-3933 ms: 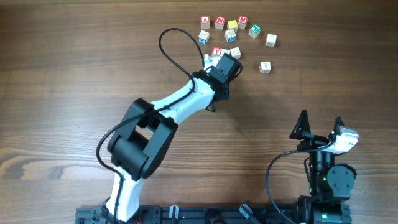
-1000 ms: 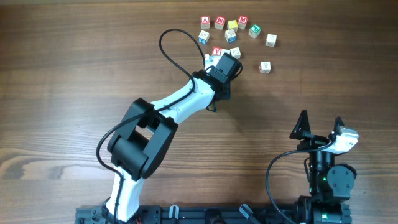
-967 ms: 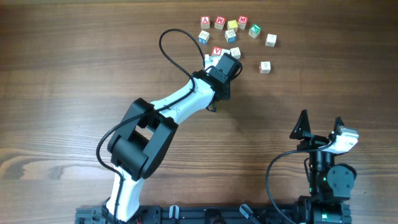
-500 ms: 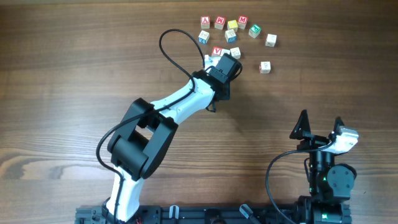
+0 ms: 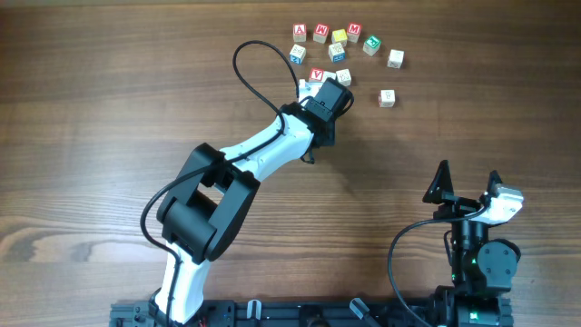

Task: Form a tower

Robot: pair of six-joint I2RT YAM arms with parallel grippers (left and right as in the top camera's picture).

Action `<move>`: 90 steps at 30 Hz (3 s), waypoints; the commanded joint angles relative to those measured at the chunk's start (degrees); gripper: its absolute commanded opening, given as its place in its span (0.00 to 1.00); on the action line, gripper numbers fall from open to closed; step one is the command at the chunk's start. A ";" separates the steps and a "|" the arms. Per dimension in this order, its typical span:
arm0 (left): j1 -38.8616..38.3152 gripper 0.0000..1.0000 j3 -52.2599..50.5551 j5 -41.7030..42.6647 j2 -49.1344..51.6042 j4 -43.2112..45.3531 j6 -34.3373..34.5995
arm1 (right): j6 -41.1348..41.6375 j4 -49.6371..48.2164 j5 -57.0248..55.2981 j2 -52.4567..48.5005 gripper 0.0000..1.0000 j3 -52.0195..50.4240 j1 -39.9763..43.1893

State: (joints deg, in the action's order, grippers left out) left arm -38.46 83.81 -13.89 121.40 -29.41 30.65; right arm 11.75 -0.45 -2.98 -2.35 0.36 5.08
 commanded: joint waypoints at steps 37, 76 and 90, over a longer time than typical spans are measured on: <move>0.33 1.00 0.52 4.48 -16.39 -9.05 0.22 | 0.42 -0.17 0.55 0.24 1.00 -0.04 0.24; -10.67 0.04 0.52 -6.82 -5.03 1.73 8.98 | 0.42 -0.17 0.55 0.24 1.00 -0.04 0.24; -10.60 0.04 0.52 -9.18 -4.90 0.92 8.87 | 0.42 -0.17 0.52 0.24 1.00 -0.04 0.24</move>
State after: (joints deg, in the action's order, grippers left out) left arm -49.04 83.81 -21.21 115.94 -28.12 39.33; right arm 11.75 -0.45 -2.98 -2.35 0.36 5.08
